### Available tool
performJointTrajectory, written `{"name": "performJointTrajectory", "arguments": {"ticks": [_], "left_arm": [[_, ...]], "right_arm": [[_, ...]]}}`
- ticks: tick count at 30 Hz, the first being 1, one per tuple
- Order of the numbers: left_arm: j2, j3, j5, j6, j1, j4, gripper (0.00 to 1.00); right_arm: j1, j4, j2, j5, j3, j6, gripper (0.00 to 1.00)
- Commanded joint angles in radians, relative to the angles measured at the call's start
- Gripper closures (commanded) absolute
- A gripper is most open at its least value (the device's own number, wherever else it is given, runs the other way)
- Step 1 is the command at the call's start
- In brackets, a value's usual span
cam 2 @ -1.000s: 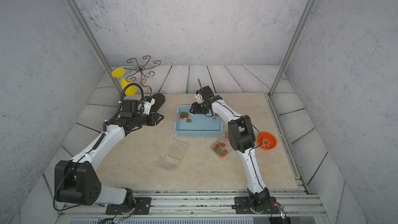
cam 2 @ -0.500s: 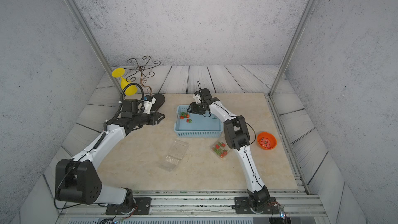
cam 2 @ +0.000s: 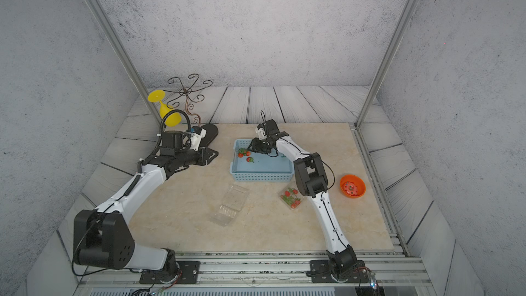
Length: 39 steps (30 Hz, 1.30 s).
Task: Pack strawberries into containers
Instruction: Pick up the strawberry from the basket.
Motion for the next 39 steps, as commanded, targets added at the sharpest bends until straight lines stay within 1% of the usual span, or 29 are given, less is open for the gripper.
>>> {"name": "performJointTrajectory", "arguments": {"ticks": [1, 8, 11, 15, 21, 35, 39], "left_arm": [[0.004, -0.011, 0.012, 0.006, 0.001, 0.009, 0.62], [0.002, -0.011, 0.012, 0.008, 0.002, 0.007, 0.62], [0.004, -0.011, 0.014, 0.006, 0.002, 0.009, 0.62], [0.003, -0.011, 0.016, 0.005, 0.002, 0.011, 0.62], [-0.001, -0.013, 0.018, 0.004, 0.002, 0.011, 0.62], [-0.015, -0.017, 0.020, 0.003, 0.001, 0.011, 0.62], [-0.015, -0.016, 0.021, 0.003, 0.001, 0.011, 0.62]], "right_arm": [[-0.004, 0.010, 0.060, -0.010, 0.042, 0.014, 0.55], [-0.004, 0.021, 0.087, -0.017, 0.068, 0.031, 0.59], [-0.004, 0.036, 0.088, -0.022, 0.069, 0.045, 0.63], [-0.004, 0.080, 0.088, -0.033, 0.061, 0.084, 0.68], [-0.004, 0.161, 0.083, -0.049, 0.042, 0.150, 0.72], [-0.004, 0.146, 0.100, -0.050, 0.051, 0.149, 0.82], [-0.004, 0.140, 0.107, -0.049, 0.069, 0.149, 0.89]]}}
